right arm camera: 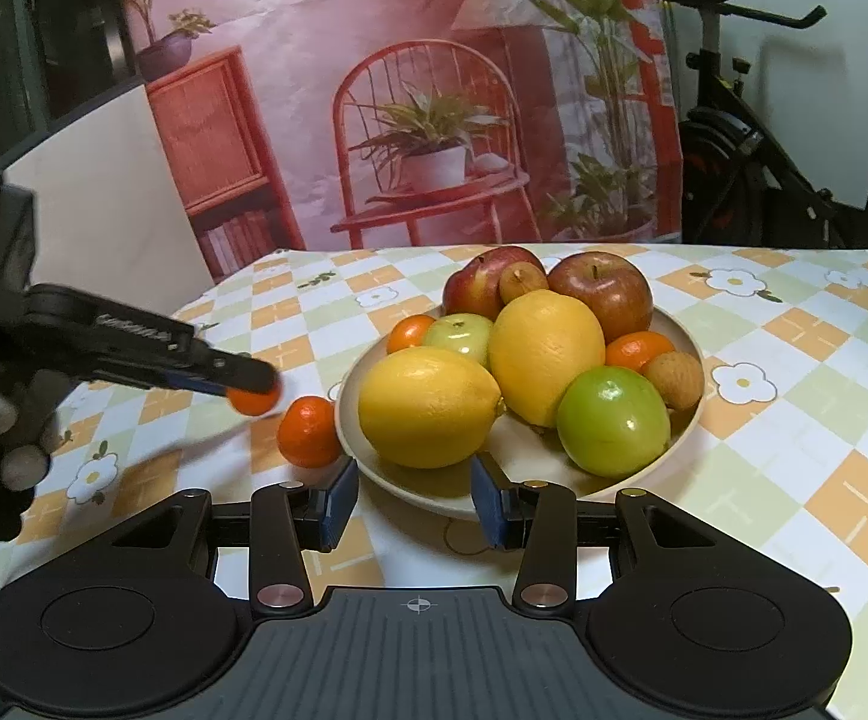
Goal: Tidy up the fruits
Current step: 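Close the left gripper on a tangerine while the right gripper grasps another tangerine, then lift both tangerines and carry them over the plate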
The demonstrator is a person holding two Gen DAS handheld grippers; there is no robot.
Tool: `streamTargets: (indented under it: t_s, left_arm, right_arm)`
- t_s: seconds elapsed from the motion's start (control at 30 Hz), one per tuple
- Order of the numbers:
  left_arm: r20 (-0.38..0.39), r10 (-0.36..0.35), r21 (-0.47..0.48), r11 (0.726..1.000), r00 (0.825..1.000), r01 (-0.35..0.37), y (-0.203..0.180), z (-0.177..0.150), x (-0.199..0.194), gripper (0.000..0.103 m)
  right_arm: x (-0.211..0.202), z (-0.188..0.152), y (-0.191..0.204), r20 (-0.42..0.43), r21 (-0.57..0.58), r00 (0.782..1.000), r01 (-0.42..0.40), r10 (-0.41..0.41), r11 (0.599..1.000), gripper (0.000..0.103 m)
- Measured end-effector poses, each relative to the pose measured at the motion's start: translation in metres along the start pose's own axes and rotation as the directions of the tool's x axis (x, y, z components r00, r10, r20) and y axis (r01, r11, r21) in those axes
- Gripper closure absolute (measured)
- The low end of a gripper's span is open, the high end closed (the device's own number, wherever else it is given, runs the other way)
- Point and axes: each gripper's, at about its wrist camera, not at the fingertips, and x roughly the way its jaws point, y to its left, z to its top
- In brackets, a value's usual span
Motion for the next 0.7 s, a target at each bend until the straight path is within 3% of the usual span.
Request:
streamTargets:
  t_s: [0.17,0.33,0.5,0.7]
  left_arm:
    - [0.069,0.044,-0.035,0.999,0.997,-0.042,0.007,-0.02,-0.033,0.067]
    - [0.113,0.079,-0.031,0.997,0.99,-0.076,0.014,-0.031,-0.059,0.067]
    - [0.144,0.077,-0.034,0.997,0.987,-0.073,0.02,-0.037,-0.072,0.066]
    - [0.16,0.067,-0.054,0.997,0.985,-0.059,0.026,-0.04,-0.074,0.066]
  right_arm:
    - [-0.001,0.006,0.009,0.002,-0.06,1.0,-0.015,0.016,0.998,0.064]
    - [0.006,0.018,0.034,-0.029,-0.201,0.998,-0.058,0.054,0.978,0.064]
    - [0.026,0.034,0.063,-0.088,-0.393,0.994,-0.093,0.063,0.915,0.064]
    - [0.057,0.043,0.096,-0.168,-0.582,0.985,-0.12,0.025,0.804,0.063]
